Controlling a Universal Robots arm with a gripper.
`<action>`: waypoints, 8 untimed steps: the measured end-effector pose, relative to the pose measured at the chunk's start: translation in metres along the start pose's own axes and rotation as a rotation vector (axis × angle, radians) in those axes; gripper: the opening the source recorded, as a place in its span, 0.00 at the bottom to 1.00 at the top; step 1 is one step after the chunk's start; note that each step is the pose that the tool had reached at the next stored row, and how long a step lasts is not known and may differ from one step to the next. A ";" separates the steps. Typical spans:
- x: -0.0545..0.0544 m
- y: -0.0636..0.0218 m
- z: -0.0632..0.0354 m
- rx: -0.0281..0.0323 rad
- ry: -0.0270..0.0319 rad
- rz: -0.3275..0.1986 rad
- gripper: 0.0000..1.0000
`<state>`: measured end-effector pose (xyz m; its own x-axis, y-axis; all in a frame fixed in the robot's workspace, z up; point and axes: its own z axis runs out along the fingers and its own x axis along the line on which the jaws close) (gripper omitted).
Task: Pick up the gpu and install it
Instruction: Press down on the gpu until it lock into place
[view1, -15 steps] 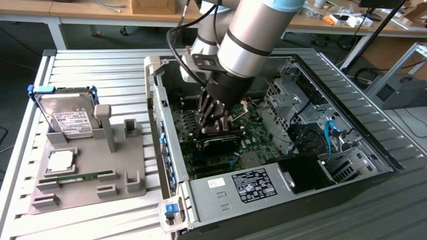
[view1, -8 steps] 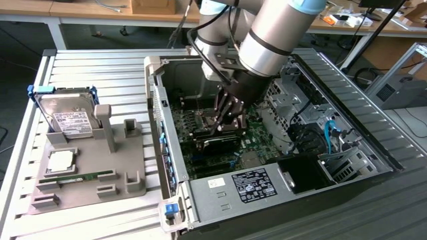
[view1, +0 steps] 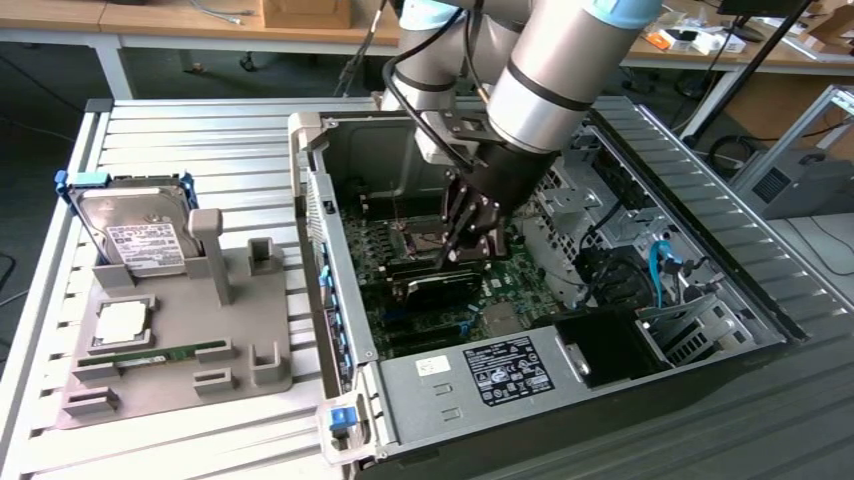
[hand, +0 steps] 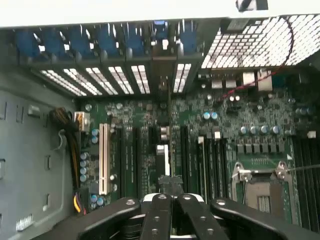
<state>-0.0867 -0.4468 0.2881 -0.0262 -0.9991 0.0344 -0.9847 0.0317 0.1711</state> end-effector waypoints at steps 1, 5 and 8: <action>0.000 0.0000 0.0000 0.0144 -0.0001 0.000 0.11; 0.000 0.0000 0.0000 0.0784 -0.0006 0.003 0.11; 0.000 -0.0001 0.0004 0.1226 -0.0004 0.004 0.11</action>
<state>-0.0867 -0.4468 0.2877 -0.0304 -0.9989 0.0344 -0.9983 0.0320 0.0493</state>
